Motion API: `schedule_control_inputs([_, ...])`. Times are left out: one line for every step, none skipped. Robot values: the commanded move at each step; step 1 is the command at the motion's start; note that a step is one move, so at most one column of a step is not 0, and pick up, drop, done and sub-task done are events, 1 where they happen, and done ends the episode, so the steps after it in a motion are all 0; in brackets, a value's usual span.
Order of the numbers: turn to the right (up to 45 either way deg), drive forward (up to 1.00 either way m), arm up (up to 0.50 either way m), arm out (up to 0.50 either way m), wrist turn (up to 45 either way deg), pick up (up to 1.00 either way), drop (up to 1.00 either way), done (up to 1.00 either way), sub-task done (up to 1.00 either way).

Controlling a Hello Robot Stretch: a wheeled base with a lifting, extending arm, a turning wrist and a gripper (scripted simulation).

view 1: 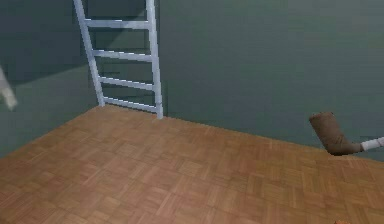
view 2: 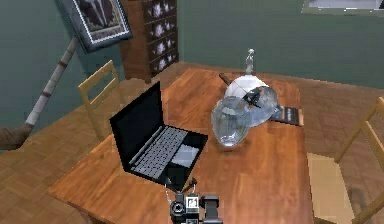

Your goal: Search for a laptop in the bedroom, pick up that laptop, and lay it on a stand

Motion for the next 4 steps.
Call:
schedule_control_inputs([0.0, 0.00, 0.10, 0.00, 0.0, 0.00, 0.00, 0.00, 0.00])
schedule_control_inputs([0.0, 0.00, 0.24, 0.00, 0.0, 0.00, 0.00, 0.00, 0.00])
schedule_control_inputs([0.0, 0.00, 0.00, 0.00, -45.0, 0.00, 0.00, 0.00, 0.00])
schedule_control_inputs([0.0, 0.00, 0.00, 0.00, -45.0, 0.00, 0.00, 0.00, 0.00])
